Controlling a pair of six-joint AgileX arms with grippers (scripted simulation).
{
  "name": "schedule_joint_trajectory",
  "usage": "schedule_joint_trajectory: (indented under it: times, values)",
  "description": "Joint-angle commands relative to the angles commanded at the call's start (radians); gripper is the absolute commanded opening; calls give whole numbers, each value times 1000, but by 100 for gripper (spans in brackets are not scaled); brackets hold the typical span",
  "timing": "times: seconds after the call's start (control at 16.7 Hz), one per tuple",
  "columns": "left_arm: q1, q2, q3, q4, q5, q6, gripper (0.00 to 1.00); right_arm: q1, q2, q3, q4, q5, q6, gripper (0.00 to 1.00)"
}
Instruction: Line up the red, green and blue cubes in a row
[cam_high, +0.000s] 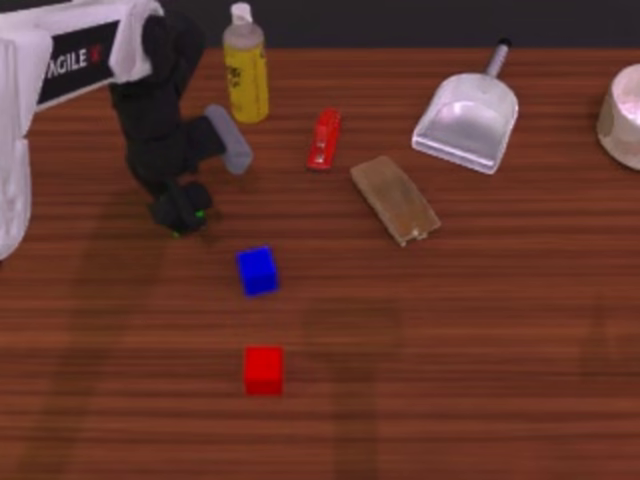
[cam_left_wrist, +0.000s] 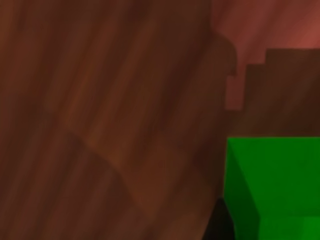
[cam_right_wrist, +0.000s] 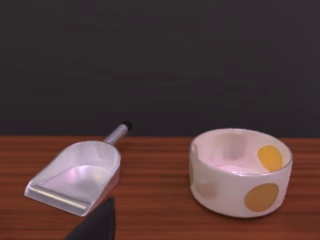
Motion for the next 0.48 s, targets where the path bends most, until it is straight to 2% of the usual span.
schedule_joint_trajectory:
  times: [0.3, 0.48]
  values:
    - [1, -21, 1, -15, 7, -6, 0, 0, 0, 0, 0, 0, 0, 100]
    - [9, -36, 63, -89, 8, -8, 0, 0, 0, 0, 0, 0, 0, 100]
